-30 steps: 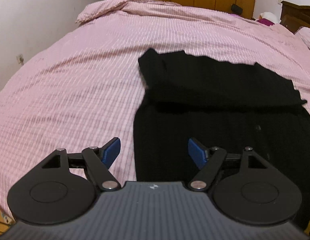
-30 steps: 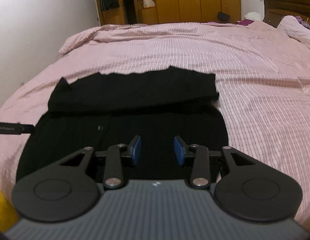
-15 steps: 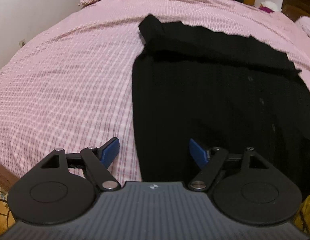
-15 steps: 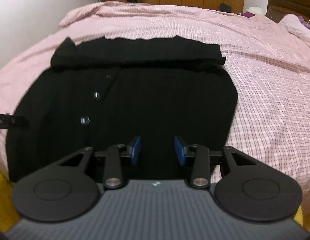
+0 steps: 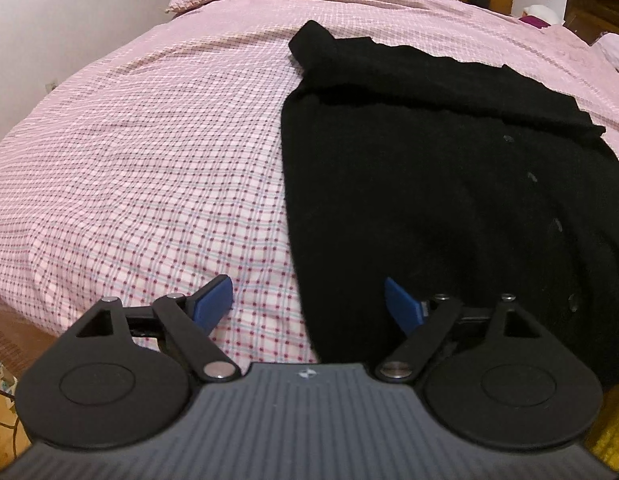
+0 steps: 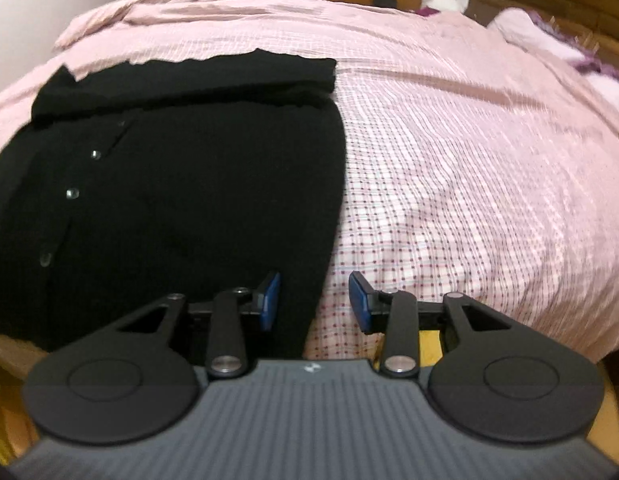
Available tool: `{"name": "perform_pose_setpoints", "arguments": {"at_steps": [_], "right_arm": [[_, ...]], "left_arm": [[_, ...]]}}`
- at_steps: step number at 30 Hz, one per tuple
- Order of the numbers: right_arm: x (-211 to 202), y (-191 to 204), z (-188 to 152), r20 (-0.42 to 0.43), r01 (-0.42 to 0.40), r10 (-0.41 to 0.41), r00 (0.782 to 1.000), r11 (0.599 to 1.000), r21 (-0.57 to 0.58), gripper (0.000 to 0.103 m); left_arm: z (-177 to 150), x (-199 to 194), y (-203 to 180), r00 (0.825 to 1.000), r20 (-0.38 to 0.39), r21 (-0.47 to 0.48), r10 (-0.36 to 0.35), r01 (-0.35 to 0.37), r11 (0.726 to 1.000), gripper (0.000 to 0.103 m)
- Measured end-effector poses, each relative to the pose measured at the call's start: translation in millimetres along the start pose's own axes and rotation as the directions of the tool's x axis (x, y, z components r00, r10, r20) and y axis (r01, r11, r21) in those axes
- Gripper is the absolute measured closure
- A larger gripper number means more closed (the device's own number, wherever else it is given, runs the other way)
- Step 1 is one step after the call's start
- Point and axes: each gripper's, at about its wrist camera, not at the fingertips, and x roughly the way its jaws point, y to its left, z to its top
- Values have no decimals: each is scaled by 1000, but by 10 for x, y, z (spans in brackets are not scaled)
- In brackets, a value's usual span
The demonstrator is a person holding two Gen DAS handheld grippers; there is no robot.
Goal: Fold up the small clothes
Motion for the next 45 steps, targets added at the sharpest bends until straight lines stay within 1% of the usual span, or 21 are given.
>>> {"name": "perform_pose_setpoints", "arguments": {"at_steps": [4,6,8,11,14,17,19,20,26,28,31,33,35,39,42,45], "right_arm": [[12,17,-8,9,-22,22,1000,1000,11,63],[57,9,-30,3,-45,45,999,998,35,63],[89,-3,-57,4,-59,59,998,996,59,62],[116,-38,-59,9,-76,75,997,994,78,61],[132,-88,-53,6,-93,93,996,990,103,59],[129,-105,-70,10,-96,96,995,989,112,59],[118,-111,-78,14,-89,88,996,990,112,59],[112,-100,-77,16,-83,81,997,990,117,59],[148,-80,-120,26,-81,78,997,989,126,57],[166,-93,-141,33,-91,87,996,986,137,56],[151,-117,-151,32,-102,98,995,983,154,55],[127,-155,-150,15,-134,134,991,967,217,53],[116,-160,-165,7,-167,170,985,954,249,53],[128,-116,-233,23,-167,166,986,964,205,53],[131,-123,-242,25,-171,170,985,963,209,52],[137,-135,-245,27,-179,178,984,960,217,51]], "left_arm": [[-57,0,23,1000,-1,-8,-12,12,1000,14],[-87,18,45,1000,-11,-20,-27,27,999,11],[-108,23,68,999,-13,-40,-42,42,998,11],[-128,17,61,996,-13,-46,-88,87,995,11],[-167,6,23,993,3,-33,-114,114,993,11],[-192,-18,-11,991,23,-19,-130,131,991,16],[-208,-45,-31,990,36,-5,-139,139,990,22],[-218,-54,-44,989,42,2,-144,144,990,23],[-283,-83,-123,989,66,33,-135,133,991,25],[-281,-105,-155,986,82,49,-144,141,989,31],[-280,-95,-193,985,84,63,-148,143,988,32],[-281,-53,-186,987,74,51,-140,137,989,32],[-289,-50,-168,988,75,38,-139,136,990,31],[-313,-53,-161,989,73,30,-132,130,991,31],[-308,-45,-138,988,73,14,-138,137,990,31],[-304,-29,-116,985,68,1,-158,159,987,31]]}}
